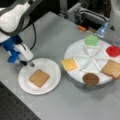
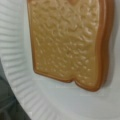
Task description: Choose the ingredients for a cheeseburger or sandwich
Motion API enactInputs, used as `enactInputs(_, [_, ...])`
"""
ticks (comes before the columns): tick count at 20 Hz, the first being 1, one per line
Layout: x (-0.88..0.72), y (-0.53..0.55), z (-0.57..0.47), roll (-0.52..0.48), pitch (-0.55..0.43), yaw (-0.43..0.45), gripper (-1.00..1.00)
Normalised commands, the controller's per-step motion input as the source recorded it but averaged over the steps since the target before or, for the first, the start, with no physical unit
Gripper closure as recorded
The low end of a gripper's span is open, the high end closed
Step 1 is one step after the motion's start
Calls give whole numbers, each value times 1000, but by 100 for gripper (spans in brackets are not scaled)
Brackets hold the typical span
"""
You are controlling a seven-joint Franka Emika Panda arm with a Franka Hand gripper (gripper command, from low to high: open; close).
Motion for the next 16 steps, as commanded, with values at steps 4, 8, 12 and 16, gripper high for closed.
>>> enactInputs(4, [-487, 857, 273, -766, -81, -149, -100])
enactInputs(8, [-732, 848, 142, -584, -209, -127, -100])
enactInputs(12, [-907, 639, 17, -409, -298, -83, -100])
enactInputs(16, [-963, 455, 15, -280, -292, -17, -100])
